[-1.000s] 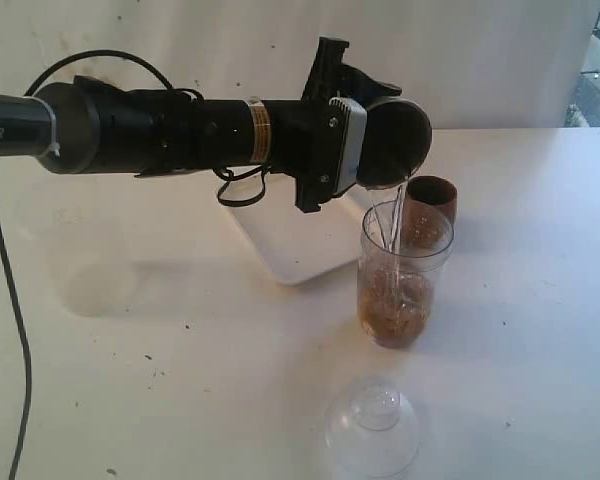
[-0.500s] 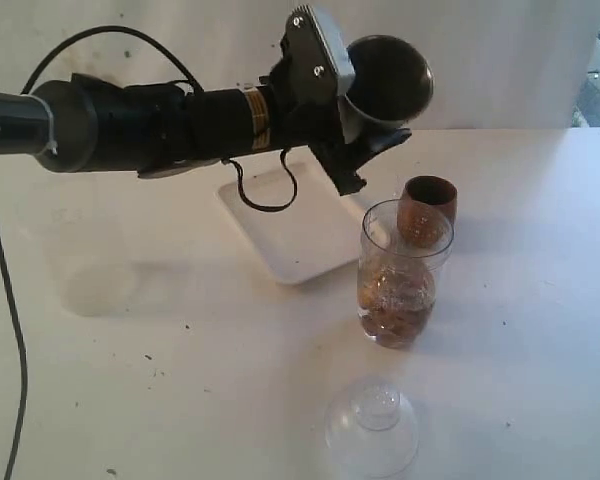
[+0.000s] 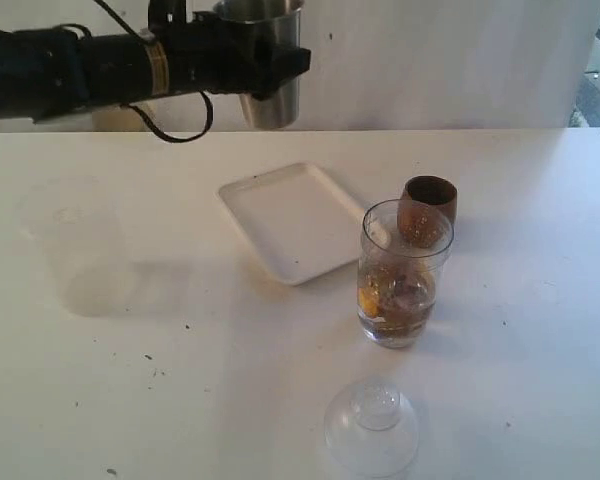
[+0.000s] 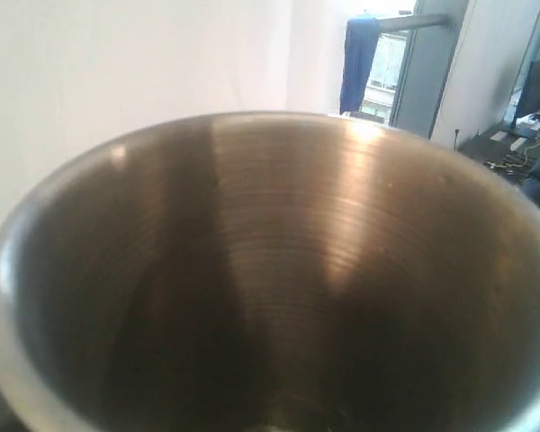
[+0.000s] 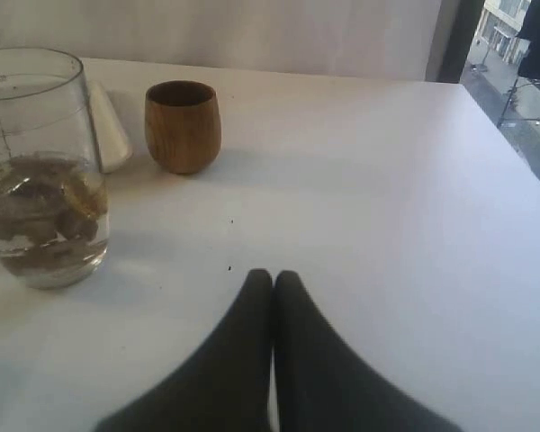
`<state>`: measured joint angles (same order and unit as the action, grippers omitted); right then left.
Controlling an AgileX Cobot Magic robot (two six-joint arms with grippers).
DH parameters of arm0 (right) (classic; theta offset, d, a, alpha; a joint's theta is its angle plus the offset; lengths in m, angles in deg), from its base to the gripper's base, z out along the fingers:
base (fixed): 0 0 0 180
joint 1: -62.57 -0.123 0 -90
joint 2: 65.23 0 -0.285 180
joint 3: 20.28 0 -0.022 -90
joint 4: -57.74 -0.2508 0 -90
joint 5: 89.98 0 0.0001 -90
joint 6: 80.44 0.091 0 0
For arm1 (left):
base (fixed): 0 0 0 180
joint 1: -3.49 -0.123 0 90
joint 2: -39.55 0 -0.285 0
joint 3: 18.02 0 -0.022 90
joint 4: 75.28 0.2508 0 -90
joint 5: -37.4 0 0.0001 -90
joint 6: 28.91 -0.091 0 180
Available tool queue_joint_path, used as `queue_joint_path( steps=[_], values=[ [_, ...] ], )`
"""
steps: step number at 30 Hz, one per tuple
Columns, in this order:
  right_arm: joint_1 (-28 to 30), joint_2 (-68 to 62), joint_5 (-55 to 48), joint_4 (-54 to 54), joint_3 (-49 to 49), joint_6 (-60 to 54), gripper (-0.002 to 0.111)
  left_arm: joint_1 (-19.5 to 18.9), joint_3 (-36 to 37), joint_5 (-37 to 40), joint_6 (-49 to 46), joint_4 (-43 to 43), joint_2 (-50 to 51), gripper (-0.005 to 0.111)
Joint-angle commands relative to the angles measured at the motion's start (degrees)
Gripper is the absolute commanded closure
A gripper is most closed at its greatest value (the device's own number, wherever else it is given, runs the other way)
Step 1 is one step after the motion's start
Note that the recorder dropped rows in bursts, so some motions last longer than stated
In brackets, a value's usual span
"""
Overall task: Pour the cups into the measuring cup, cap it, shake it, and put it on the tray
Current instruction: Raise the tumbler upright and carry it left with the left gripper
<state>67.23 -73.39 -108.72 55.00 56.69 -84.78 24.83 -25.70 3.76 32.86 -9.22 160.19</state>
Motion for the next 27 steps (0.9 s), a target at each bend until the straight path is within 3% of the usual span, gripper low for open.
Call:
queue_joint_path(
  steps=[1, 7, 11, 19, 27],
  values=[
    [-0.23, 0.38, 0.57, -0.23, 0.25, 0.14, 0.108, -0.97, 0.02, 2.07, 2.92, 3.41, -7.64, 0.107],
    [-0.23, 0.38, 0.57, -0.23, 0.25, 0.14, 0.108, -5.91, 5.9, 6.96, 2.75, 3.41, -16.25, 0.107],
    [-0.23, 0.38, 0.57, -0.23, 0.25, 0.14, 0.108, -10.8, 12.47, 6.0, 1.88, 3.12, -19.37, 0.107],
    [-0.23, 0.38, 0.57, -0.23, 0.25, 0.14, 0.108, -23.99, 23.83, 1.78, -13.09, -10.65, -24.14, 0.107],
    [-0.23, 0.38, 0.57, -0.23, 0.25, 0.14, 0.108, -35.49, 30.62, -2.96, -22.93, -16.58, -22.5, 0.107]
  ],
)
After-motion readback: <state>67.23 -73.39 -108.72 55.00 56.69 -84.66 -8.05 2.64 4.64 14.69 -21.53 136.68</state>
